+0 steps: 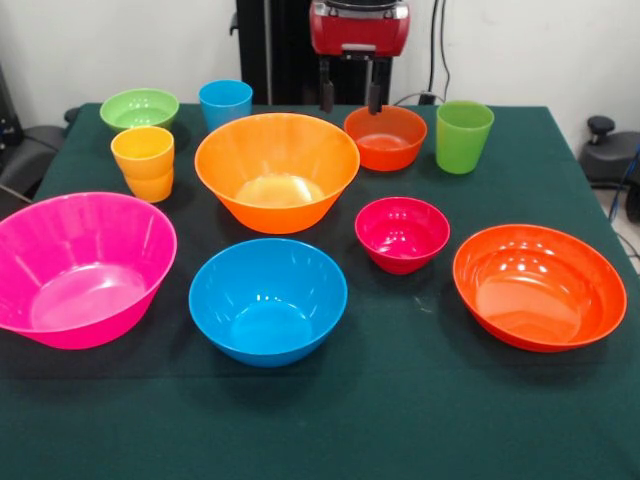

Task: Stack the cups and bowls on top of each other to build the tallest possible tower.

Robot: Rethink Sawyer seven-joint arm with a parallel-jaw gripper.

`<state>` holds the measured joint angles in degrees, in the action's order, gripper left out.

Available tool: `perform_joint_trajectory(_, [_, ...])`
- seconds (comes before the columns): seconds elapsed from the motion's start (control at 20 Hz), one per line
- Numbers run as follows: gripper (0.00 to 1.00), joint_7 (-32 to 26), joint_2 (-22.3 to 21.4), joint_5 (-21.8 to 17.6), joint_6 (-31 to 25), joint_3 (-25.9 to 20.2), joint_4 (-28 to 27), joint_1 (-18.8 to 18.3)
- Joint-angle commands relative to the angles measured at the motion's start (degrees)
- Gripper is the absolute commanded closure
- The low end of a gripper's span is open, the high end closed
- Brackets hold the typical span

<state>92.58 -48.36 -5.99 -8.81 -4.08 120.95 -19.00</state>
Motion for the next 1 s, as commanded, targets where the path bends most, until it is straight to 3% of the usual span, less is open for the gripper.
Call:
perform_joint_trajectory(0.05, [0.0, 6.32, 1.49, -2.36, 0.4, -4.6, 1.67, 1.73])
perform_joint_trajectory(0.8, [0.0, 7.02, 5.69, -3.24, 4.95, -3.23, 0.6, 2.94])
perform_joint_trajectory(1.0, [0.0, 7.47, 7.7, -4.04, 8.39, -3.32, 1.1, 2.37])
